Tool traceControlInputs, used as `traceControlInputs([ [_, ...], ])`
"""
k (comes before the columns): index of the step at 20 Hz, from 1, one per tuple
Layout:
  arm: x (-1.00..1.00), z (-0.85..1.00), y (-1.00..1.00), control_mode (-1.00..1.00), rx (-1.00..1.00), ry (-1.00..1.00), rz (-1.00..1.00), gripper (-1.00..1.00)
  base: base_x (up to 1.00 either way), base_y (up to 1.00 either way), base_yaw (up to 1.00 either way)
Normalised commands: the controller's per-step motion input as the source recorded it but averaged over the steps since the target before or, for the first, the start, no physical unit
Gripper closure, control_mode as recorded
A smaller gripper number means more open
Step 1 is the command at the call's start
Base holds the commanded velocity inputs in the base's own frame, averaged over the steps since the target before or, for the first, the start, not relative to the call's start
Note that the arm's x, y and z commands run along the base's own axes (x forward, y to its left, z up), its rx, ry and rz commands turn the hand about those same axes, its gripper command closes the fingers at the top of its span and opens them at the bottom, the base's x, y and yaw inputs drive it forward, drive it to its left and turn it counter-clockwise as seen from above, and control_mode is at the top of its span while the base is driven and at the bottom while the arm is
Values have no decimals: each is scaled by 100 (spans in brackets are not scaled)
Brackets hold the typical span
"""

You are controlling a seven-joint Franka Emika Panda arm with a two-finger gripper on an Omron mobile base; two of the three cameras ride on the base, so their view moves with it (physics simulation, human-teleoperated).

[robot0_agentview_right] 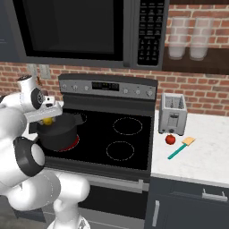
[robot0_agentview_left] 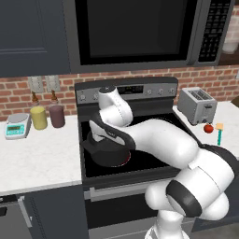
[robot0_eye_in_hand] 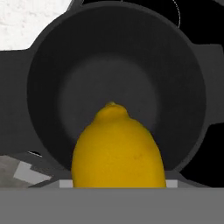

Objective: Put the lemon and tomato in the pot. Retrieve the spatula and lightly stir the vegetables in the pot.

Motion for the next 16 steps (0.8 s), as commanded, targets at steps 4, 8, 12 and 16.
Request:
traceControlInputs([
  [4,9,-29,0,-100,9,0,0,100,0,0,0],
  [8,0,-34,0,-100,5,0,0,100,0,0,0],
  [12,6,-24,0,-100,3,0,0,100,0,0,0],
  [16,12,-7,0,-100,1,0,0,-100,0,0,0],
])
